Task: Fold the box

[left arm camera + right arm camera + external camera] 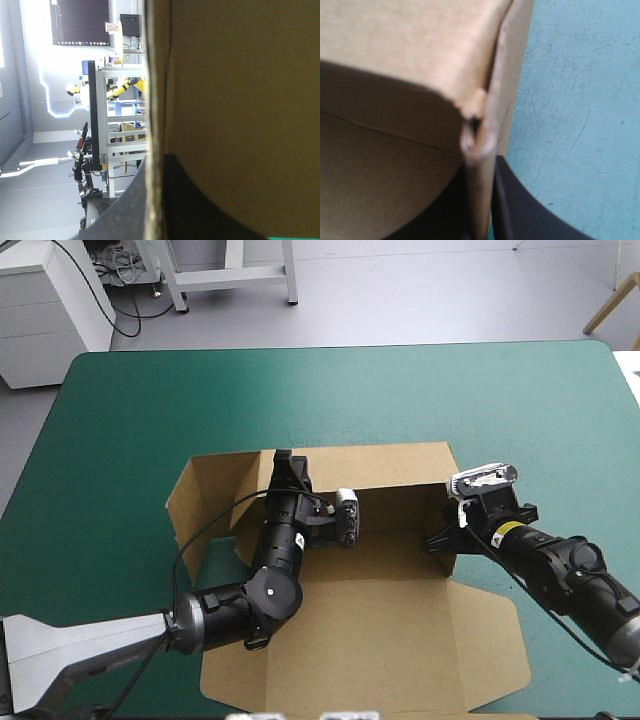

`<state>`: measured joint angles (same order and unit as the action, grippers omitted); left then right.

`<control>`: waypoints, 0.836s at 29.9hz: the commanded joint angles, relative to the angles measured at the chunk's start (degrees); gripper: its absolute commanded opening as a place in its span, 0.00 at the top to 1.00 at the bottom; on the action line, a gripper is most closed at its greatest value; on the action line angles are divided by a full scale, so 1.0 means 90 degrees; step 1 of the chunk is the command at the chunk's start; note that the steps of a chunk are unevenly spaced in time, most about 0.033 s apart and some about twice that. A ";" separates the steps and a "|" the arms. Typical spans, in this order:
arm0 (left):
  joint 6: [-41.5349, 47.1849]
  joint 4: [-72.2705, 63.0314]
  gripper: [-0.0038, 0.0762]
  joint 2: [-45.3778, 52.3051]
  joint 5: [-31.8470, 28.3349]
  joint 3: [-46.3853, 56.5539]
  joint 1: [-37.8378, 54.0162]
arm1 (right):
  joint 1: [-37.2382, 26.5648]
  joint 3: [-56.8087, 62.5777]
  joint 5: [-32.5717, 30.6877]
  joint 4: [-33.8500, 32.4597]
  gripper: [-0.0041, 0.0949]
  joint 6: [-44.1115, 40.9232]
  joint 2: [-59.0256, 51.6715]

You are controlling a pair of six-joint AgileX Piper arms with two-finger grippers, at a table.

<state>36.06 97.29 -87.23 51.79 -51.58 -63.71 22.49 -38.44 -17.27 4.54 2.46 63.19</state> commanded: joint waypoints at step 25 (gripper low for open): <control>0.0336 0.0752 0.29 0.0236 0.0146 -0.0138 -0.0028 | 0.0015 -0.0193 -0.0579 -0.0505 0.97 0.0124 0.0060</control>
<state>37.16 97.78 -87.28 50.99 -51.58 -63.71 22.49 -38.96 -19.57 2.30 2.69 63.30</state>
